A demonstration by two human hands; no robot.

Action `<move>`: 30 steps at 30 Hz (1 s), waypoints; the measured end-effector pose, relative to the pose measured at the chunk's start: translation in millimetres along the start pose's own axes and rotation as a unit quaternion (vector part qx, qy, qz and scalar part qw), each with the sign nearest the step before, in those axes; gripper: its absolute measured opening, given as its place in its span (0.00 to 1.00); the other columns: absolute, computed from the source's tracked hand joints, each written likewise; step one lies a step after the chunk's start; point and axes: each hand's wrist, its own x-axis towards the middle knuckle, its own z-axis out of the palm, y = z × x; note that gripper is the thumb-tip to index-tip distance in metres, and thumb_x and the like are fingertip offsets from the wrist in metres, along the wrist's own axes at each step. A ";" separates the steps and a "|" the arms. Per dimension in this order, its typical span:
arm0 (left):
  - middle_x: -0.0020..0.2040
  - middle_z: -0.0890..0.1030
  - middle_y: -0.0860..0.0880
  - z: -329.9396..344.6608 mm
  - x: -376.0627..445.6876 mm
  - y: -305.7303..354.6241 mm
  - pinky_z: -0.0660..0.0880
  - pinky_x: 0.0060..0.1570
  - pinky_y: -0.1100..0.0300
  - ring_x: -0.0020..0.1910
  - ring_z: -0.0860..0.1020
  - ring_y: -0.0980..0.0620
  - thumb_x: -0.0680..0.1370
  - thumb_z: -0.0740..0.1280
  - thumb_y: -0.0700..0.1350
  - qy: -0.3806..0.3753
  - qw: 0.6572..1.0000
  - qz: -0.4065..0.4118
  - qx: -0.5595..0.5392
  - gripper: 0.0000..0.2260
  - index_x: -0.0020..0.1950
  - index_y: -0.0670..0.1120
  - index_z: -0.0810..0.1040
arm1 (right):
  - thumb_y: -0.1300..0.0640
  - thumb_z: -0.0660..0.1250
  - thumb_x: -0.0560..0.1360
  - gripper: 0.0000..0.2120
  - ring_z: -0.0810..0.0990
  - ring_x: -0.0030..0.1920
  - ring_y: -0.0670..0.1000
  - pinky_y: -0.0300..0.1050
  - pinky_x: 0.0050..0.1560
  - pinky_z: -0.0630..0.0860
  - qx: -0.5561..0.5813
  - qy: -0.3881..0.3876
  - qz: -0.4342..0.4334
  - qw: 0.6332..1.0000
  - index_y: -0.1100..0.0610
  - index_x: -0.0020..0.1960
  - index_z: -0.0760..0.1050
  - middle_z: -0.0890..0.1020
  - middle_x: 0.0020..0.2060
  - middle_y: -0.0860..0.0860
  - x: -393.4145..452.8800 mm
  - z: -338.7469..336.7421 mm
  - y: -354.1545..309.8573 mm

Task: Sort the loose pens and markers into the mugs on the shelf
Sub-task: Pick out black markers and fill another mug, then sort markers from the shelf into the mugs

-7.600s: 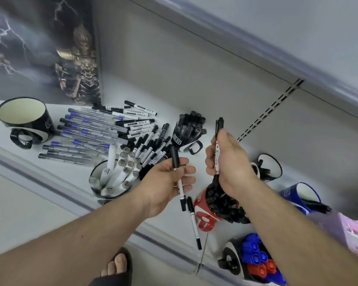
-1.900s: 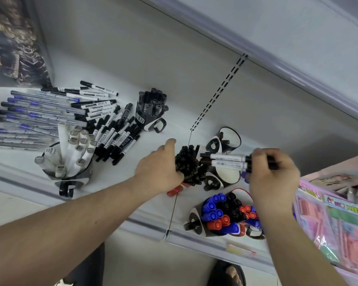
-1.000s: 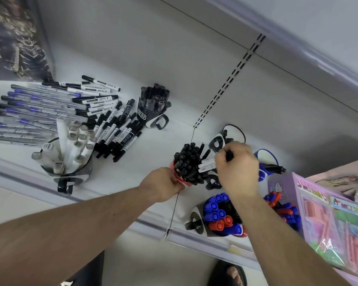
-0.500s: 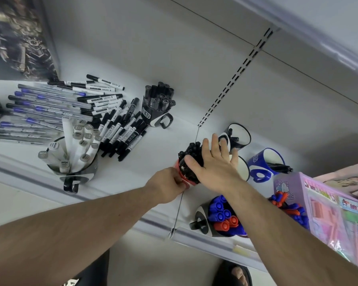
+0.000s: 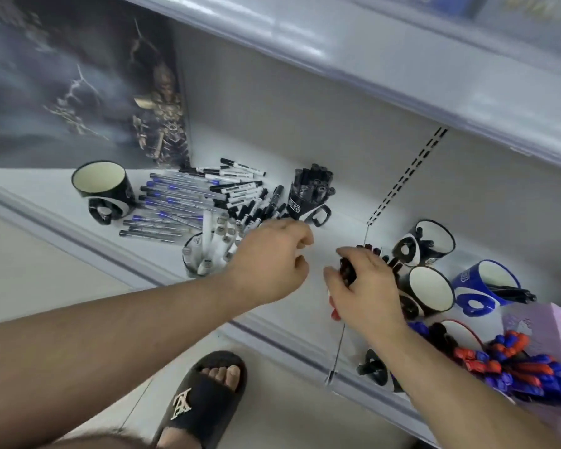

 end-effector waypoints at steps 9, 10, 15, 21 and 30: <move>0.56 0.74 0.49 -67.1 -4.7 -103.5 0.73 0.44 0.60 0.48 0.77 0.49 0.77 0.67 0.51 0.103 0.940 -0.299 -0.130 0.11 0.57 0.49 0.72 | 0.46 0.71 0.71 0.22 0.80 0.53 0.49 0.42 0.50 0.75 0.124 -0.283 0.182 0.934 0.53 0.62 0.76 0.80 0.55 0.48 -16.6 95.5 -75.5; 0.58 0.75 0.49 -68.1 -5.1 -111.0 0.71 0.46 0.60 0.51 0.77 0.49 0.78 0.64 0.52 0.090 0.922 -0.338 -0.163 0.12 0.59 0.49 0.73 | 0.44 0.71 0.70 0.16 0.80 0.45 0.48 0.45 0.46 0.75 0.127 -0.276 0.198 0.932 0.55 0.51 0.80 0.82 0.44 0.49 -15.7 106.9 -83.0; 0.67 0.71 0.54 -49.2 -21.2 -142.9 0.64 0.61 0.52 0.66 0.68 0.49 0.81 0.55 0.59 -0.035 0.824 -0.471 -0.313 0.20 0.70 0.53 0.70 | 0.39 0.72 0.67 0.22 0.71 0.26 0.45 0.40 0.31 0.68 0.198 -0.250 0.273 0.908 0.56 0.28 0.73 0.73 0.21 0.45 -22.3 153.8 -122.9; 0.60 0.79 0.52 -28.5 -37.7 -142.6 0.74 0.60 0.45 0.59 0.76 0.53 0.79 0.56 0.59 -0.077 0.798 -0.449 -0.395 0.14 0.57 0.58 0.76 | 0.47 0.67 0.75 0.15 0.81 0.40 0.57 0.49 0.42 0.77 0.252 -0.198 0.302 0.898 0.57 0.36 0.78 0.82 0.33 0.52 -23.5 171.1 -122.7; 0.64 0.77 0.58 0.5 -19.0 -100.7 0.74 0.60 0.48 0.65 0.72 0.59 0.81 0.56 0.60 -0.140 0.784 -0.381 -0.469 0.17 0.64 0.56 0.77 | 0.53 0.65 0.78 0.12 0.82 0.40 0.51 0.45 0.41 0.76 0.219 -0.098 0.322 0.916 0.51 0.36 0.79 0.83 0.34 0.50 -40.9 111.7 -54.0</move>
